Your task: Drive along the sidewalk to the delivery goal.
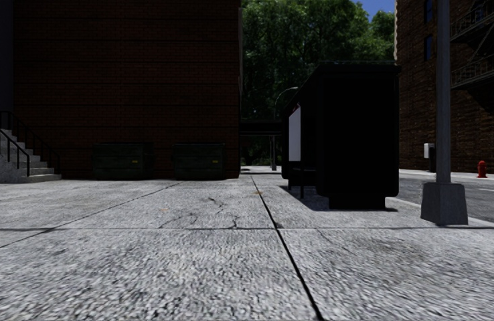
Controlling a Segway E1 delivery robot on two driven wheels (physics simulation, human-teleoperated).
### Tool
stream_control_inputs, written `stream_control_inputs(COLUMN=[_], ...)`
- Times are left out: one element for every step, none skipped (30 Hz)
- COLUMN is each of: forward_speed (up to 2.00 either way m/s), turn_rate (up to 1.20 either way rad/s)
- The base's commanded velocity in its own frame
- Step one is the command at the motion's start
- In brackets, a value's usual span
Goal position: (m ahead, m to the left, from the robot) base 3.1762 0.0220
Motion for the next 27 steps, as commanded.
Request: stream_control_inputs(forward_speed=[2.00,2.00,2.00,2.00,2.00,2.00,2.00,2.00,2.00,2.00,2.00,2.00,2.00,2.00,2.00,2.00,2.00,2.00,2.00,2.00,2.00,2.00,2.00,2.00,1.94,1.94,1.69], turn_rate=[0.00,0.00,0.00,0.00,0.00,0.00,0.00,0.00,0.00,0.00,0.00,0.00,0.00,0.00,0.00,0.00,0.00,0.00,0.00,0.00,0.00,0.00,0.00,0.00,0.00,0.00,0.00])
